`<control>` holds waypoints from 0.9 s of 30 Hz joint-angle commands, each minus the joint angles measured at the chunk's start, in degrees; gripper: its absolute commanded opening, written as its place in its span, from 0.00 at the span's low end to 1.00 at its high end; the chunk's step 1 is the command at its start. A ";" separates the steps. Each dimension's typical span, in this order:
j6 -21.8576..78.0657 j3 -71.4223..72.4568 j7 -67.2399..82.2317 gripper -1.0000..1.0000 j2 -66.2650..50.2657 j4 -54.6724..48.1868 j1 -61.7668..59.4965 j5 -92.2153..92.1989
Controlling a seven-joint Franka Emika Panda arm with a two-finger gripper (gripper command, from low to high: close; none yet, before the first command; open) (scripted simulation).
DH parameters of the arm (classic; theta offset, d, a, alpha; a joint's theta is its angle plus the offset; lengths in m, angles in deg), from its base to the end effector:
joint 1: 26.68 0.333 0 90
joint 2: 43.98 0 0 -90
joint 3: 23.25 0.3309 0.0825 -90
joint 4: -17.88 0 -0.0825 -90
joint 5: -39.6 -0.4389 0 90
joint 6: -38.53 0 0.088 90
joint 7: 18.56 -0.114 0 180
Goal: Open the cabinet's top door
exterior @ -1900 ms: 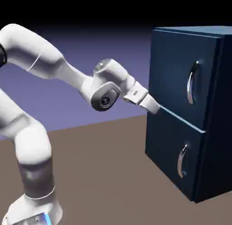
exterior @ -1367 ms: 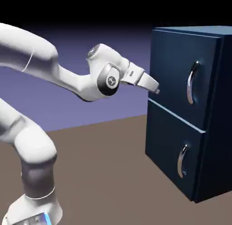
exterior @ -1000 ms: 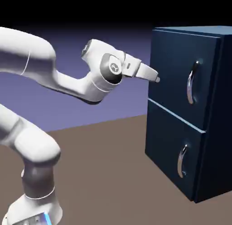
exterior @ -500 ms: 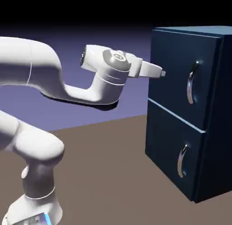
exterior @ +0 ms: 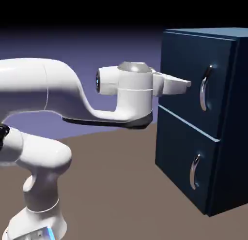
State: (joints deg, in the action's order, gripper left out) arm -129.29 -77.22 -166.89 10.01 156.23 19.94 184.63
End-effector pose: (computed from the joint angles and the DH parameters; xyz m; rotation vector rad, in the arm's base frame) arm 0.4367 -0.0777 0.5437 -1.8509 0.6996 -1.7013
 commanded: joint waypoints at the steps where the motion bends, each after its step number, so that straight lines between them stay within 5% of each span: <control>1: 0.11 -0.93 -1.82 0.50 0.37 -0.39 0.79 2.50; 14: 2.58 -13.35 -15.17 0.50 -0.54 -10.45 16.52 20.97; 15: 2.58 -13.35 -15.17 0.00 -0.54 -10.45 16.53 20.97; 27: 13.01 5.23 -17.66 0.00 -3.83 5.55 -6.31 9.79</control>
State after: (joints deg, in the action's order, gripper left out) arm -116.33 -71.99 -184.56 6.18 161.74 13.62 194.53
